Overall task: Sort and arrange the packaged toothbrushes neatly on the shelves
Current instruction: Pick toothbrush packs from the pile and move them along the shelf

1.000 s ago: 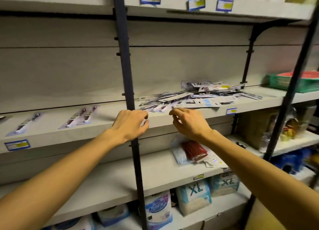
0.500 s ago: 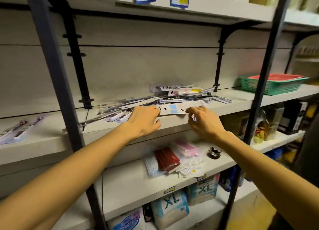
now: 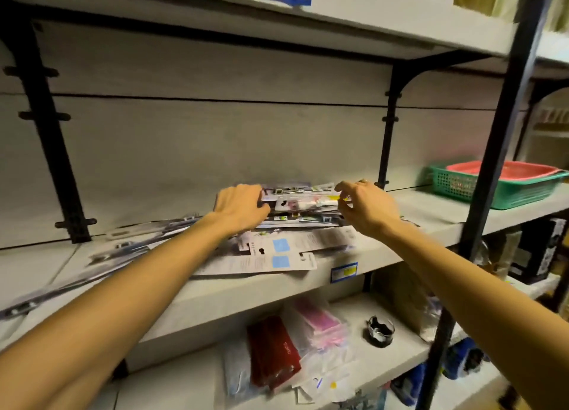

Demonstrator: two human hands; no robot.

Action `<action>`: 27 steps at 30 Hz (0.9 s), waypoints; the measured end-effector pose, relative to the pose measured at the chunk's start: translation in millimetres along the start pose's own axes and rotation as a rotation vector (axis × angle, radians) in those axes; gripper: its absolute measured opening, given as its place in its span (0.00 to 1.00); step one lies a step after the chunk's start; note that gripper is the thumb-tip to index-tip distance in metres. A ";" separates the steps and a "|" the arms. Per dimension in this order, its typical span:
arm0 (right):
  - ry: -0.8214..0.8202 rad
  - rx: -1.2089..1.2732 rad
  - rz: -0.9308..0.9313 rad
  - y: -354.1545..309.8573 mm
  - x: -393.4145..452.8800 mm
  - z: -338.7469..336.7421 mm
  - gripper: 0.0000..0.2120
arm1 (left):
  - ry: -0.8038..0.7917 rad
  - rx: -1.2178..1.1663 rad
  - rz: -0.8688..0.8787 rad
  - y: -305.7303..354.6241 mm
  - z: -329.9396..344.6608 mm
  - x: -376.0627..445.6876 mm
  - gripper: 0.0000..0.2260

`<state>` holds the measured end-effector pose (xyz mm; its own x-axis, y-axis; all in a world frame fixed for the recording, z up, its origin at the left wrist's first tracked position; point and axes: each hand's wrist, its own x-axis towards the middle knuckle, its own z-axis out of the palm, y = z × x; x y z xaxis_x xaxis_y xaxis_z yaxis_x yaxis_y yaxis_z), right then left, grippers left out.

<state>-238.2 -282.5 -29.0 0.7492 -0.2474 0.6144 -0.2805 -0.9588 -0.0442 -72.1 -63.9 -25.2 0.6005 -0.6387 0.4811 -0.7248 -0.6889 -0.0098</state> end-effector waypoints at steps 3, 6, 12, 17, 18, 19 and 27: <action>-0.020 0.021 -0.017 16.1 31.6 24.6 0.16 | -0.002 0.011 -0.079 -5.1 14.5 23.9 0.13; -0.065 0.030 -0.056 30.9 60.9 51.0 0.17 | -0.002 0.035 -0.173 -8.1 29.6 49.1 0.17; -0.234 0.067 -0.182 62.3 117.1 84.9 0.17 | -0.129 -0.024 -0.332 -8.5 56.4 93.3 0.21; -0.279 0.143 -0.310 77.0 140.0 101.0 0.13 | -0.201 -0.364 -0.433 -15.3 77.2 117.5 0.16; -0.272 0.162 -0.331 79.4 142.3 102.1 0.13 | -0.187 -0.438 -0.457 -17.4 78.8 120.1 0.15; -0.271 0.191 -0.341 83.3 142.4 104.2 0.13 | -0.168 -0.490 -0.477 -17.8 81.5 123.4 0.15; -0.152 0.417 -0.395 93.6 139.9 103.4 0.09 | 0.131 -0.897 -0.586 -10.0 68.8 123.6 0.11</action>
<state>-97.6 -421.3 -28.6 0.8351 0.1511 0.5290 0.2729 -0.9487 -0.1597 32.7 -159.5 -25.9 0.9322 -0.2124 0.2929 -0.3515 -0.3392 0.8726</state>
